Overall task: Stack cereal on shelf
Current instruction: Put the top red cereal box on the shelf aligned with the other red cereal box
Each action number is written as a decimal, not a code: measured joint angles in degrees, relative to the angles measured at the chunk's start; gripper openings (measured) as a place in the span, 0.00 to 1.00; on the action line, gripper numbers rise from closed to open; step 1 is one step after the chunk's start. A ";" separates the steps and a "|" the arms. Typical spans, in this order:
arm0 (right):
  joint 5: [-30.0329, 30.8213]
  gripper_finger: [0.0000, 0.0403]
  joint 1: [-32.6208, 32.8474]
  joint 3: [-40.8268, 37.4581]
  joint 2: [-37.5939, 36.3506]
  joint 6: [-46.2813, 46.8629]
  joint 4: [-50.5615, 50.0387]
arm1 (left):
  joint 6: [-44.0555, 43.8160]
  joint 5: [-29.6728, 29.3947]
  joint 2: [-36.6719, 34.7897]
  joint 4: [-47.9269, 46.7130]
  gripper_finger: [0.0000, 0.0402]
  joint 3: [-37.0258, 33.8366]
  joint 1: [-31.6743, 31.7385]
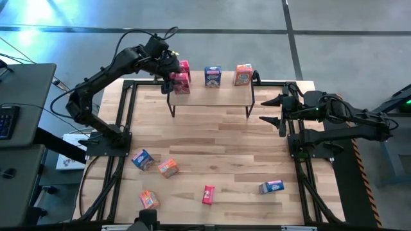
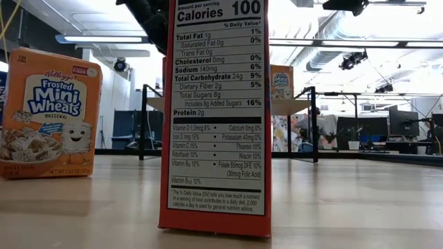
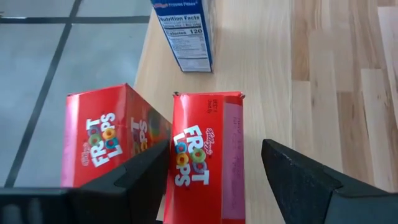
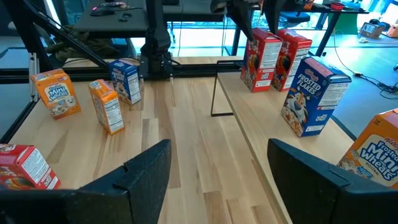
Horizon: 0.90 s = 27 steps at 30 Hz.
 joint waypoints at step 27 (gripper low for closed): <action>0.02 0.64 -0.02 0.00 0.00 0.00 -0.02 | -9.63 -7.51 -8.21 -6.82 0.61 -6.95 -1.55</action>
